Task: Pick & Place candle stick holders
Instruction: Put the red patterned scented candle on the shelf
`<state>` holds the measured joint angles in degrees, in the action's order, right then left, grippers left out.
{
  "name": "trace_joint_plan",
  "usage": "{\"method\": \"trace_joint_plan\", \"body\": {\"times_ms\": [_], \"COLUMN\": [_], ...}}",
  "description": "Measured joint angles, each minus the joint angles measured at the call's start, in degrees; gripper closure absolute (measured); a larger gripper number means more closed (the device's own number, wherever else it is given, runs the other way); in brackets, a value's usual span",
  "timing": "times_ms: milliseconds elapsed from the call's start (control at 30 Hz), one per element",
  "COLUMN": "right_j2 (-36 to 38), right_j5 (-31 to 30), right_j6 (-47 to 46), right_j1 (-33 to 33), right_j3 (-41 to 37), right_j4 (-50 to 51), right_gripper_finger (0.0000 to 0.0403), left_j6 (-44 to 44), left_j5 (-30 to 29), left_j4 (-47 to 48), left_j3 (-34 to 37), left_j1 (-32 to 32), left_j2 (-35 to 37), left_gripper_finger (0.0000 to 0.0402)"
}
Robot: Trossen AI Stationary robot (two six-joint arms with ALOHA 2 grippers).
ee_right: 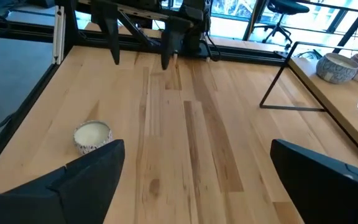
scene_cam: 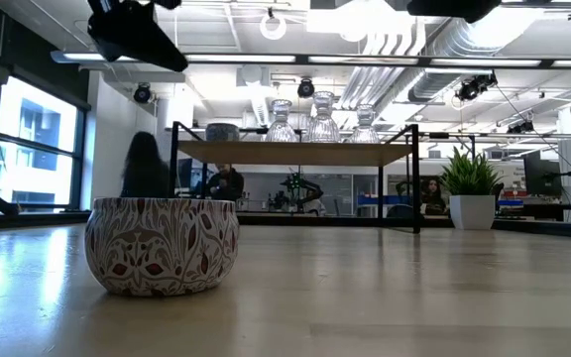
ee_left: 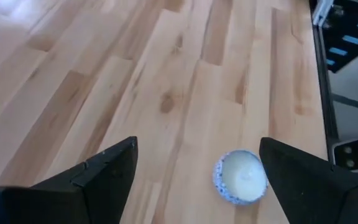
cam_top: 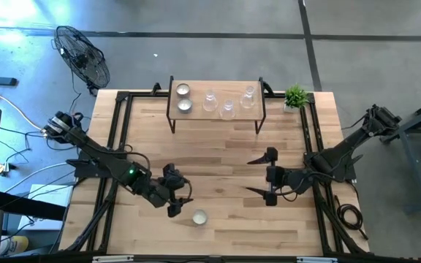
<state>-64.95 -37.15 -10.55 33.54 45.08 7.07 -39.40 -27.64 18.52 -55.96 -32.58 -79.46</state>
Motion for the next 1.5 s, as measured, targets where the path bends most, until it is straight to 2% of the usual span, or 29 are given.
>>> {"method": "trace_joint_plan", "body": {"times_ms": [367,633,933,1167,1500], "right_j2": [0.00,-0.02,-0.02,-1.66,-7.14], "right_j5": [-0.11,0.37,0.46,0.36,0.79], "right_j6": [0.15,0.07,-0.09,-1.34,-2.54], "right_j1": [0.00,0.00,-0.02,-0.04,-0.04], "right_j3": [0.00,0.00,0.00,0.00,0.00], "right_j4": [0.00,0.00,0.14,0.42,-1.55], "right_gripper_finger": [0.0006,0.0006,0.0006,0.0006,0.0006], "left_j6": [0.09,-0.09,-0.30,-0.29,-0.34], "left_j5": [2.94,2.72,7.71,12.55,14.82], "left_j4": [0.28,0.59,-0.99,-7.95,-15.53], "left_j3": [0.00,0.00,-0.02,0.00,0.00], "left_j1": [-0.02,0.00,-0.07,-0.04,-0.07], "left_j2": [-2.21,-6.33,-8.25,-13.07,-16.43], "left_gripper_finger": [0.0067,0.0006,0.0013,0.0013,0.0013]}}
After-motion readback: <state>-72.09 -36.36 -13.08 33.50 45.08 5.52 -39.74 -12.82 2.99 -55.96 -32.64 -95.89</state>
